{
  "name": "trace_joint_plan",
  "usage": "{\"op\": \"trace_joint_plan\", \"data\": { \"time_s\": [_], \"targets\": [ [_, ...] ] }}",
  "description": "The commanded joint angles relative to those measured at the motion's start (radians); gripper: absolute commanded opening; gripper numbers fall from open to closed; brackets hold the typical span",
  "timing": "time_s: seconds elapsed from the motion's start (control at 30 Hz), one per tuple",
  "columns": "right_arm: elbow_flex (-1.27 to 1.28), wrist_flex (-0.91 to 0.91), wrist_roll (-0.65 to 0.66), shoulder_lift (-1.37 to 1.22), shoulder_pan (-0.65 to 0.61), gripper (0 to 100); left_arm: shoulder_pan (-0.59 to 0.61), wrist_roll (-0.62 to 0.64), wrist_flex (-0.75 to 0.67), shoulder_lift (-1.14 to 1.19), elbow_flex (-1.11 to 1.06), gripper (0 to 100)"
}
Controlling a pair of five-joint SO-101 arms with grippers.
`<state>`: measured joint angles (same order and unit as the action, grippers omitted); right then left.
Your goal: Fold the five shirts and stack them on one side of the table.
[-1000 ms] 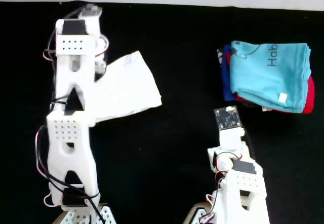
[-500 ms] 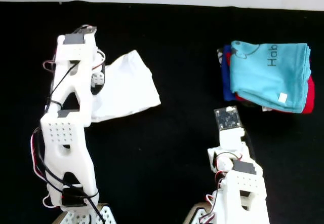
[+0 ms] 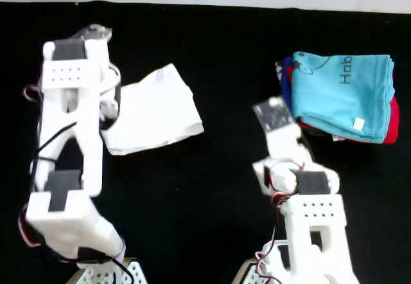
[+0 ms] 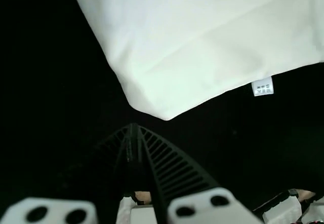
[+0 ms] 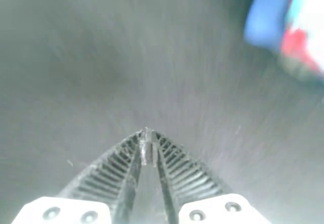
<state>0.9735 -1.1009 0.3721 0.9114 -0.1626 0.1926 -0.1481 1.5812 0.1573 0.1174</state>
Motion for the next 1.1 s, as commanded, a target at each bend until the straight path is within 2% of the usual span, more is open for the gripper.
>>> {"op": "trace_joint_plan", "data": {
  "time_s": [0.0,0.13,0.23,0.47,0.63,0.77,0.83,0.97,1.07],
  "targets": [
    [-0.185,-0.027,-0.057,-0.039,-0.059,0.6,-0.038,0.003,-0.284,-0.174,-0.417,1],
    [-0.311,-0.027,-0.126,-0.189,-0.061,0.6,-0.056,0.003,-0.598,-0.294,-0.756,1],
    [-0.414,-0.027,-0.144,-0.326,-0.097,0.6,-0.036,0.003,-0.695,-0.361,-0.871,1],
    [-0.677,-0.028,-0.146,-0.618,-0.278,0.6,-0.027,0.006,-0.687,-0.55,-0.886,1],
    [-0.855,-0.03,-0.255,-0.808,-0.351,0.6,0.002,0.002,-0.482,-0.822,-0.854,1],
    [-0.918,-0.03,-0.287,-0.946,-0.406,0.6,0.101,-0.006,-0.427,-0.978,-0.914,1],
    [-0.943,-0.025,-0.287,-0.998,-0.433,0.6,0.157,-0.057,-0.46,-0.993,-0.995,1],
    [-1.029,-0.028,-0.287,-1.07,-0.478,0.6,0.282,-0.141,-0.638,-0.96,-1.187,1],
    [-1.046,-0.028,-0.287,-1.13,-0.489,0.6,0.354,-0.18,-0.712,-0.885,-1.242,1]
  ]
}}
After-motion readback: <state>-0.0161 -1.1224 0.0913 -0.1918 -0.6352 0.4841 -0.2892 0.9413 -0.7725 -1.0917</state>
